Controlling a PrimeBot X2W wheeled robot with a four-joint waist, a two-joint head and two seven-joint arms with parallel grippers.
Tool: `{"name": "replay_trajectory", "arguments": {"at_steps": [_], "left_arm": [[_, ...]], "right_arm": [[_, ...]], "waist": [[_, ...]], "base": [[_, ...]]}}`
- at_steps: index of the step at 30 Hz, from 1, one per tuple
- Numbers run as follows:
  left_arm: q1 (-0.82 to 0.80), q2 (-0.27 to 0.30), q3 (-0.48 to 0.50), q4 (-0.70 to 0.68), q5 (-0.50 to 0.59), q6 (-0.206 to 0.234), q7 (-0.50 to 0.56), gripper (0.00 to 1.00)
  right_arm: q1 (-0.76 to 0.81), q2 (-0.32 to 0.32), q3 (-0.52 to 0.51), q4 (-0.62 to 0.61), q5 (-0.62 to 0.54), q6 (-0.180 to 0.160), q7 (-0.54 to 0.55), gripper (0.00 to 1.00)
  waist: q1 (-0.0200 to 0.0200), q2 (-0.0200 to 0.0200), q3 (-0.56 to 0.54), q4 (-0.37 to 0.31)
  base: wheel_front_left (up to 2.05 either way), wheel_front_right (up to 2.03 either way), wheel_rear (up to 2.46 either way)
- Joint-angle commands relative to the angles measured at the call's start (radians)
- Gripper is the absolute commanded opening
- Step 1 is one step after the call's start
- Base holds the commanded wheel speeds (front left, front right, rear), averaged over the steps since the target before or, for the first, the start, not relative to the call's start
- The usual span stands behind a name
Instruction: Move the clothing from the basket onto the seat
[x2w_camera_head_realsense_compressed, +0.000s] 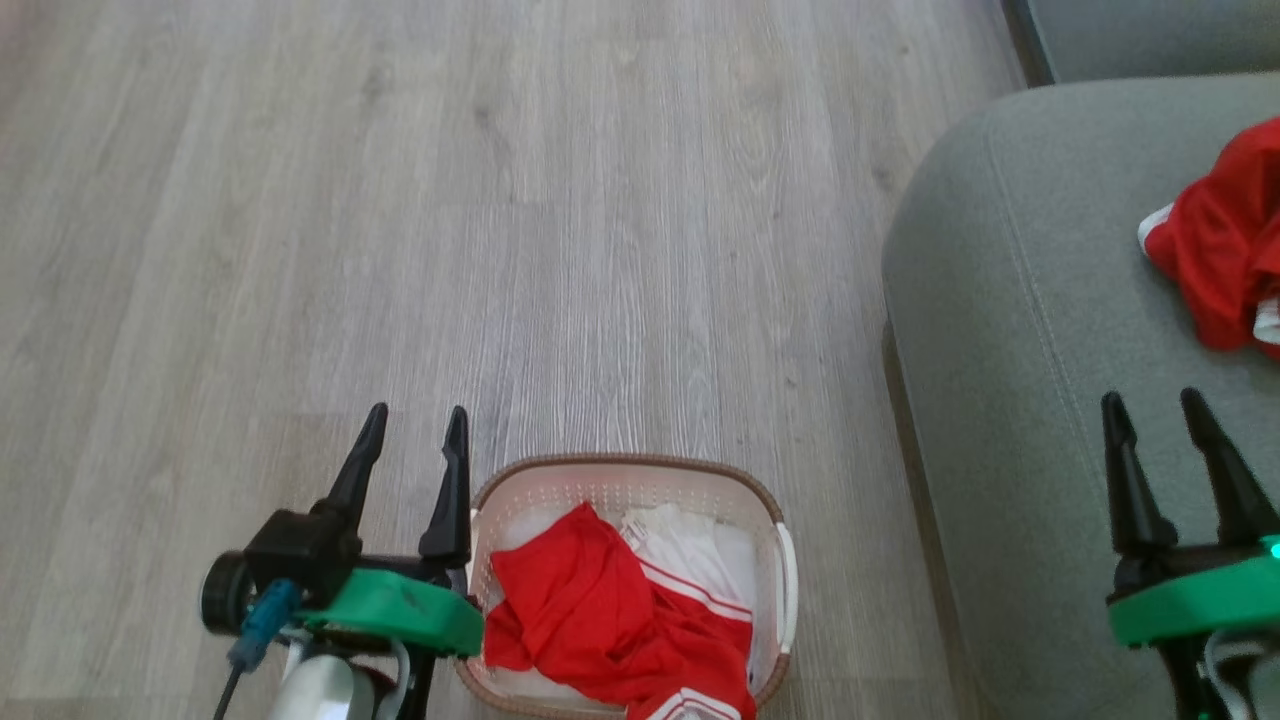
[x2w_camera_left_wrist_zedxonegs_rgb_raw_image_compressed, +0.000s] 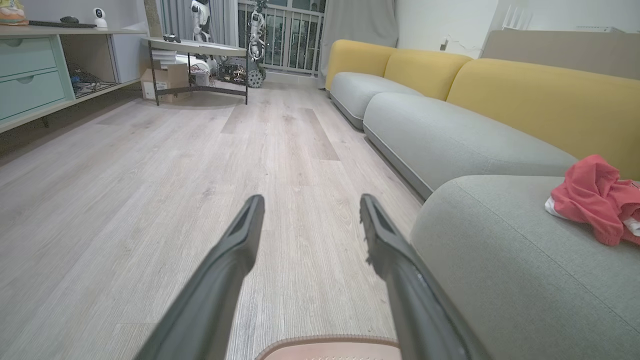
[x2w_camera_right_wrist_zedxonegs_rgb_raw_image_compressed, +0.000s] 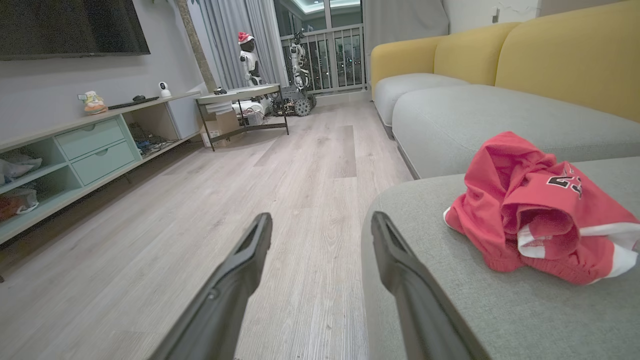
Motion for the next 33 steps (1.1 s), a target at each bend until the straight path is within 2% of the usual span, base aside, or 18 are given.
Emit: {"name": "replay_trajectory", "arguments": {"at_steps": [1,8,17,23,33], "left_arm": [[-0.052,-0.002,0.038,-0.029,0.011,-0.004,-0.012,1.0],[-0.132,-0.007,0.006,0.01,0.02,0.007,-0.012,1.0],[-0.256,-0.008,-0.092,0.143,-0.034,0.058,-0.012,1.0],[-0.332,-0.008,-0.149,0.289,-0.098,0.07,-0.012,1.0],[-0.471,-0.008,-0.277,0.576,-0.247,0.058,-0.012,1.0]], "right_arm": [[-0.049,-0.032,0.01,-0.039,0.004,0.0,-0.009,1.0],[-0.11,-0.067,-0.03,-0.06,0.037,0.0,-0.009,1.0],[-0.237,-0.103,-0.023,-0.083,0.082,0.0,-0.009,1.0],[-0.3,-0.122,-0.027,-0.094,0.104,0.0,-0.009,1.0],[-0.398,-0.153,-0.008,-0.119,0.127,0.0,-0.009,1.0]], "waist": [[0.0001,-0.0001,0.014,-0.004],[0.0001,-0.0001,0.123,-0.035],[0.0001,-0.0001,0.271,-0.085],[0.0001,-0.0001,0.347,-0.105],[0.0001,-0.0001,0.459,-0.147]], "base": [[0.0,0.0,0.0],[0.0,0.0,0.0],[0.0,0.0,0.0],[0.0,0.0,0.0],[0.0,0.0,0.0]]}}
